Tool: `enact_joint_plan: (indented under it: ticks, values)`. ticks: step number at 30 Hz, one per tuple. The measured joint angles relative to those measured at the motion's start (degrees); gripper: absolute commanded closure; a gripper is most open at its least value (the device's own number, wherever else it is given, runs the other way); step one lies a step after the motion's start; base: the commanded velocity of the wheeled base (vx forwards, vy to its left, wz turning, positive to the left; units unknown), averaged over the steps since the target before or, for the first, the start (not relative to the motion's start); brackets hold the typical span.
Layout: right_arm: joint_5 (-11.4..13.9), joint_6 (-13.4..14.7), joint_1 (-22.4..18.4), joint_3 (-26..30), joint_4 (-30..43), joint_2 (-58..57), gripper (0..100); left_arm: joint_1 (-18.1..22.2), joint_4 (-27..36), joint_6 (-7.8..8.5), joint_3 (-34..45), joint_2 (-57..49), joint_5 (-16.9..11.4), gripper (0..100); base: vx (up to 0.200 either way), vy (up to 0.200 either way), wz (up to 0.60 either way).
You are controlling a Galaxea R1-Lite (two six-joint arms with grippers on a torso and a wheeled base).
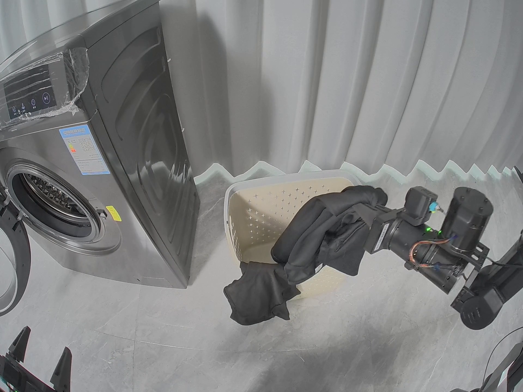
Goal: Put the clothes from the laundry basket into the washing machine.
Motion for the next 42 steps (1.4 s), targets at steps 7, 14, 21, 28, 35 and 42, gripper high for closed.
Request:
enact_joint_plan:
  ticks: [7,14,21,28,35,42]
  values:
    - [0.10,-4.40,-0.15,0.99,1.01,-6.39,100,-0.06,0.00,-0.04,0.00,0.00,-0.16,0,-0.029,0.000,0.00]
    - [0.45,-4.62,-1.41,0.51,-1.26,-8.31,100,-0.11,0.00,-0.12,0.00,0.00,-0.16,0,-0.200,0.000,0.00]
    - [-0.17,-4.77,-1.06,1.37,-1.34,-8.92,100,-0.09,0.05,0.00,0.00,0.00,-0.23,0,-0.200,0.000,0.00]
    - [-0.20,-4.73,-0.84,1.97,-1.41,-9.01,100,-0.16,0.10,0.11,0.00,0.00,-0.23,0,-0.086,0.000,0.00]
    - [-0.34,-4.57,-0.10,2.54,-1.56,-9.01,100,-0.16,0.11,-0.06,0.00,0.00,-0.21,0,0.000,0.143,0.00]
    - [-0.30,-4.46,-0.06,3.05,-1.61,-9.12,100,-0.16,0.13,-0.12,0.00,0.00,-0.24,0,0.000,0.200,0.00]
